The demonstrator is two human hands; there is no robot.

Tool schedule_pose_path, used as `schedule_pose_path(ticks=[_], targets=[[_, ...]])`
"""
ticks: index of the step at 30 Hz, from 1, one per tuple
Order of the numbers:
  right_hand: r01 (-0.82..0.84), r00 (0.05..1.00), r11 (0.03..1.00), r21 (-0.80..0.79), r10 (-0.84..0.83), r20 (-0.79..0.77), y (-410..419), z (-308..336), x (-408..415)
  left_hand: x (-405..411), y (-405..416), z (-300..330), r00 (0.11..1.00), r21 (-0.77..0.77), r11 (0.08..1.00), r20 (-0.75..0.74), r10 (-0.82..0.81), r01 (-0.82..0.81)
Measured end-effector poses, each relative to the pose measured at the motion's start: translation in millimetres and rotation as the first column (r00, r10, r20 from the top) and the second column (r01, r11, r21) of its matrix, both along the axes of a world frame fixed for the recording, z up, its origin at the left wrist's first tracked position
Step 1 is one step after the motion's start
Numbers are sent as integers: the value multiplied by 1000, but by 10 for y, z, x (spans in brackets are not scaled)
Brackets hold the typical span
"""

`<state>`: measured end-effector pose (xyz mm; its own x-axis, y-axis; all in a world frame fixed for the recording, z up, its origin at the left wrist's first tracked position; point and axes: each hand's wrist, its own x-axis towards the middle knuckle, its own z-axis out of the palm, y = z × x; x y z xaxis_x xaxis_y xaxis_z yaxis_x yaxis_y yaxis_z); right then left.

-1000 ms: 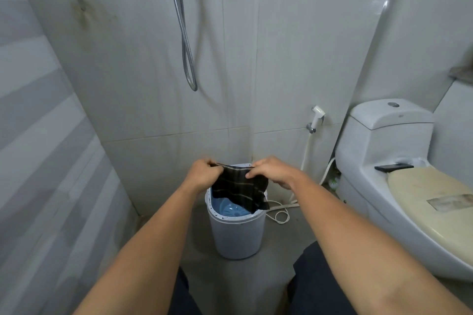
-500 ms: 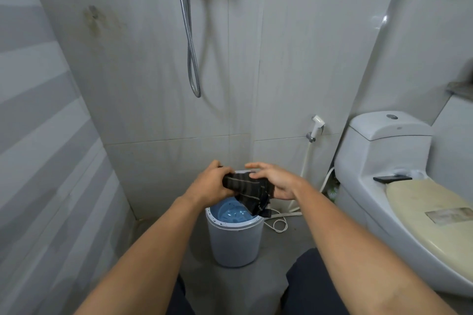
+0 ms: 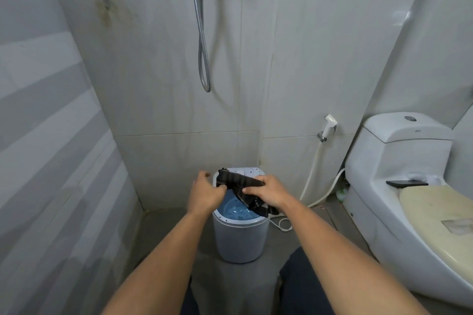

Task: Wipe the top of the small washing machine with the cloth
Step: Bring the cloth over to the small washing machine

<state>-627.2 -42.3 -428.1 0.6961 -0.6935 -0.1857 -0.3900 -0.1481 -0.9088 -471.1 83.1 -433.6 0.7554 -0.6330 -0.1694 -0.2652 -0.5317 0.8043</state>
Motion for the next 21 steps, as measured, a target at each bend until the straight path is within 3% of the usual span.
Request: schedule_pose_path(ticks=[1, 2, 3, 4, 7, 10, 14, 17, 21], targets=[[38, 999, 999, -19, -38, 25, -15, -97, 89, 49, -38, -94, 964, -71, 992, -253, 79, -100], [64, 997, 997, -31, -62, 42, -38, -207, 178, 72, -68, -146, 858, -110, 977, -504, 103, -181], [62, 997, 997, -35, -60, 49, -69, -330, 264, 101, -107, -190, 735, -136, 963, -673, 83, -234], [29, 998, 999, -43, -27, 51, -85, -427, 342, 152, -165, -237, 671, -155, 952, -739, 66, -264], [-58, 998, 998, -2, 58, 21, -154, -710, 559, 358, -404, -440, 649, -175, 928, -756, 88, -329], [17, 998, 976, 218, -30, 57, -317, -966, 742, 611, -652, -670, 625, -130, 922, -768, 139, -365], [47, 985, 745, 666, -144, 92, -682, -1208, 966, 957, -1007, -969, 622, -116, 955, -779, 83, -272], [-21, 997, 624, 781, -47, 64, -959, -1336, 1116, 1250, -1264, -1258, 772, -98, 980, -631, 73, -174], [82, 986, 500, 862, -165, 2, -1393, -1513, 1400, 1510, -1376, -1610, 762, -54, 977, -635, 124, -204]])
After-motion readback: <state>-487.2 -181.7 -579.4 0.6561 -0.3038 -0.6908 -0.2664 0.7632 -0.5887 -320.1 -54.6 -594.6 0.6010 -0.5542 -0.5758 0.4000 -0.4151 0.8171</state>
